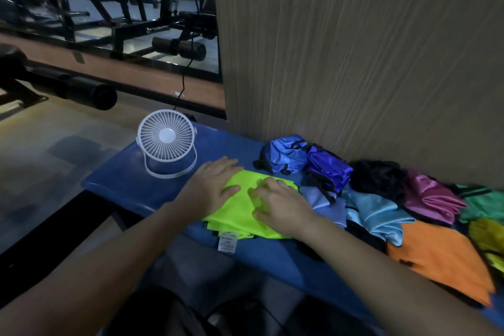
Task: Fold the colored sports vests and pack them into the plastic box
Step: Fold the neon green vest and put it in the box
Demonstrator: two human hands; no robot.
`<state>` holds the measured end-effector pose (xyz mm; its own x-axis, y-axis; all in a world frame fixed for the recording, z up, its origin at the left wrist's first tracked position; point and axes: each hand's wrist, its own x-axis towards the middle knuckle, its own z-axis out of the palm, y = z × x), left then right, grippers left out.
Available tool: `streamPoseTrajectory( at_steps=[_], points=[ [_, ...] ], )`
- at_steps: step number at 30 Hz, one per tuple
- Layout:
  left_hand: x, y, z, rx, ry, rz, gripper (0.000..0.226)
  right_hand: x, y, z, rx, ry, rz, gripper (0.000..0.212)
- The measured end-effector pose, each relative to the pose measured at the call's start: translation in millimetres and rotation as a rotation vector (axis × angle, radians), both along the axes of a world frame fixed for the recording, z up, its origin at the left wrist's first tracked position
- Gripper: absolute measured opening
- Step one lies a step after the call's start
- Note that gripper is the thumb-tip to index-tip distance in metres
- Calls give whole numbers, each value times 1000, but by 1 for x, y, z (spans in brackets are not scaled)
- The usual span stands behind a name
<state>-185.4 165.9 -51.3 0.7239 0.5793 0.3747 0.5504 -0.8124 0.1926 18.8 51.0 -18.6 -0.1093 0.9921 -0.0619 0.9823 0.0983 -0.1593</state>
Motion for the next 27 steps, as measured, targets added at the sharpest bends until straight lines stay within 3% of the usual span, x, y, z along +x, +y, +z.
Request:
streamPoseTrajectory(
  at_steps=[3,12,15,18,22,25,27],
  points=[
    [-8,1,-20,-11,108,28,69,-4,-3,-7,-35,25,6,57],
    [-15,-1,-5,134,169,72,62,-4,2,3,-77,64,-1,59],
    [-18,-5,6,-16,194,131,68,-5,-1,6,-71,87,32,49],
    [-20,12,25,-260,118,216,59,5,11,19,-3,130,-21,41],
    [-26,40,51,-673,280,184,86,24,35,30,-65,44,-69,54],
    [-20,46,58,-676,413,157,86,32,47,29,-179,11,-87,73],
    [-16,51,55,-610,455,109,65,33,53,27,-204,-17,-84,76]
  ],
)
